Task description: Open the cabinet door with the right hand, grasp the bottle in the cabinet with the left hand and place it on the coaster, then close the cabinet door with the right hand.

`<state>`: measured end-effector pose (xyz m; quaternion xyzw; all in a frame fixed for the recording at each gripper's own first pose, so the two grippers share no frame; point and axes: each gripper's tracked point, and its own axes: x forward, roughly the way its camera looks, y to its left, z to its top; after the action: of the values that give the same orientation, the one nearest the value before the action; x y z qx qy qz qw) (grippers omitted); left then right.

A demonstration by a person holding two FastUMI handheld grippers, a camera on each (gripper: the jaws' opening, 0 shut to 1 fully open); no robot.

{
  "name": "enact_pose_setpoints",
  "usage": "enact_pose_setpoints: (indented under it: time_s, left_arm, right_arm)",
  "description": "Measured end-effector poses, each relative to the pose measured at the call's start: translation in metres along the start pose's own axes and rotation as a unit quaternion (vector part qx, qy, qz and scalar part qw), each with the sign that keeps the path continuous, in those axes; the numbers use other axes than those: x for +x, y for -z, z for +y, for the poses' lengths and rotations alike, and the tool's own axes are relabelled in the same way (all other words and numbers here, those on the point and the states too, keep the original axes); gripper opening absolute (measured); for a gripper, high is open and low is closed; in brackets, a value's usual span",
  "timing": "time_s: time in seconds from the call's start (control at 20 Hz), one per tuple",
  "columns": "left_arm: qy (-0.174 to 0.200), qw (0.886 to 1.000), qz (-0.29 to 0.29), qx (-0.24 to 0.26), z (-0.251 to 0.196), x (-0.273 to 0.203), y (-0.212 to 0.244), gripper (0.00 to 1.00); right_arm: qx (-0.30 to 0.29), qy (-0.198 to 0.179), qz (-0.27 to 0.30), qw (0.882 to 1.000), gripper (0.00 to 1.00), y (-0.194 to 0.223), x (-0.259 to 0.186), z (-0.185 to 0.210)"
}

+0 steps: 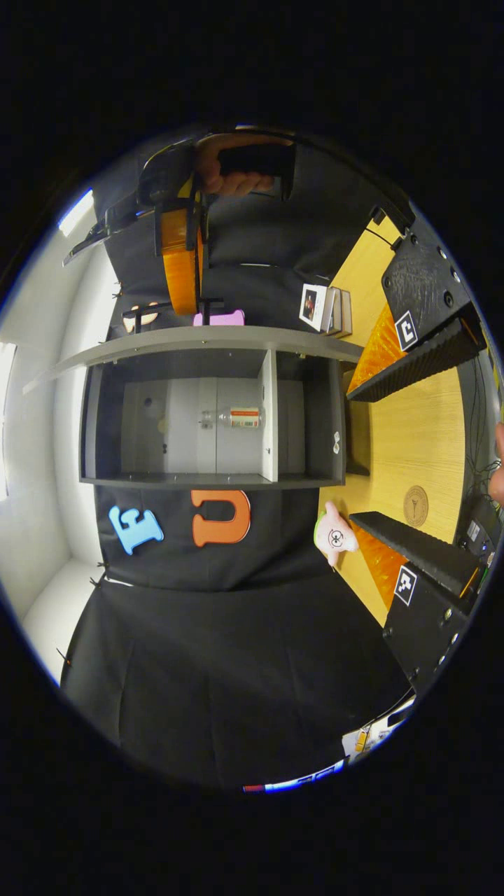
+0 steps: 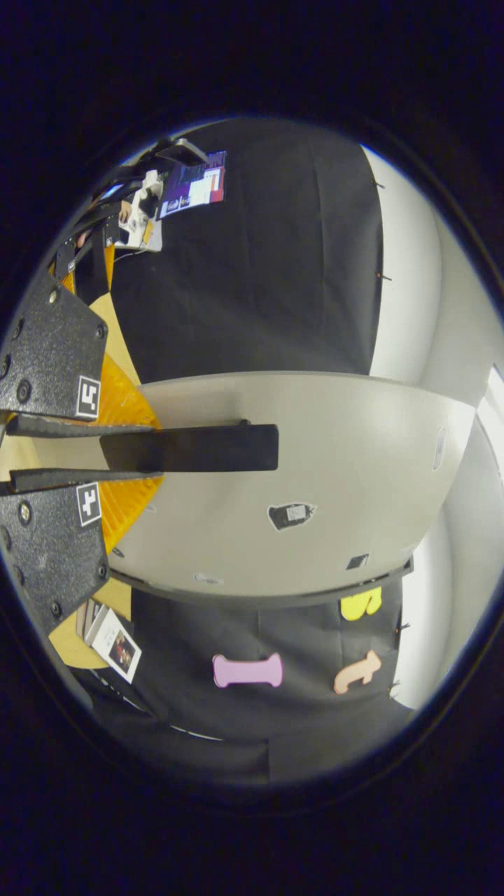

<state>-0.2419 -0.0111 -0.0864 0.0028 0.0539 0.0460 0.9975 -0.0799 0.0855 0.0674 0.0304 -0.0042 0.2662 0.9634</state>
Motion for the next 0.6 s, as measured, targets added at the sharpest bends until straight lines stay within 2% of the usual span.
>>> enact_pose_setpoints:
  time_s: [0.15, 0.2, 0.45, 0.6]
  left_arm:
    - [0.024, 1.0, 0.0, 0.011, -0.024, 0.007, -0.006, 0.95]
    - [0.03, 0.999, -0.002, 0.016, -0.031, 0.01, -0.009, 0.95]
    - [0.065, 0.997, -0.03, 0.026, -0.066, 0.042, -0.035, 0.95]
    - [0.086, 0.995, -0.04, 0.028, -0.082, 0.075, -0.046, 0.96]
  right_arm:
    - [-0.025, 0.045, -0.009, 0.999, 0.18, -0.001, -0.015, -0.022]
    - [-0.017, 0.055, -0.009, 0.998, 0.14, 0.0, -0.021, -0.029]
    - [0.031, 0.106, -0.005, 0.994, 0.14, 0.002, -0.039, -0.062]
    - [0.043, 0.169, -0.005, 0.985, 0.14, 0.002, -0.053, -0.086]
